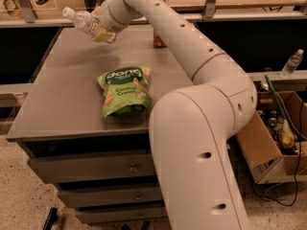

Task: Knock blue plastic bottle over

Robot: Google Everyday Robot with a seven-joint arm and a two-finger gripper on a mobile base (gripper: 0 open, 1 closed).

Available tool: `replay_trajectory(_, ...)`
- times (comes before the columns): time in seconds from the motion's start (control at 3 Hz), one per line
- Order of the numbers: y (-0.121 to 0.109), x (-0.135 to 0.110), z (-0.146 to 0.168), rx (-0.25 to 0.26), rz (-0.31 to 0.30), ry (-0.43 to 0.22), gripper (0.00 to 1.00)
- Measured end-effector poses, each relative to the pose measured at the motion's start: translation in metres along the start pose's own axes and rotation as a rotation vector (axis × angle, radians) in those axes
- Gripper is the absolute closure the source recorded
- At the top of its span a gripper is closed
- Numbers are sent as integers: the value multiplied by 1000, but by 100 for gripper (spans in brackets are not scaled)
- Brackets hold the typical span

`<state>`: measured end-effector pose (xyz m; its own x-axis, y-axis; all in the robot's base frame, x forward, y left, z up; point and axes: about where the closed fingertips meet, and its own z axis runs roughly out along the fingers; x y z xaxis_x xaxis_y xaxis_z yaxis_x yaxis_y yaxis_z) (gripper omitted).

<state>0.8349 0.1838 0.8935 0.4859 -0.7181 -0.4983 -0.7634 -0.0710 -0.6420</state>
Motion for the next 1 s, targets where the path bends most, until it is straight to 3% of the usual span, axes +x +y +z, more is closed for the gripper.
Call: replay_trajectory(1.0,52,-3,10,-242,-244,72,100)
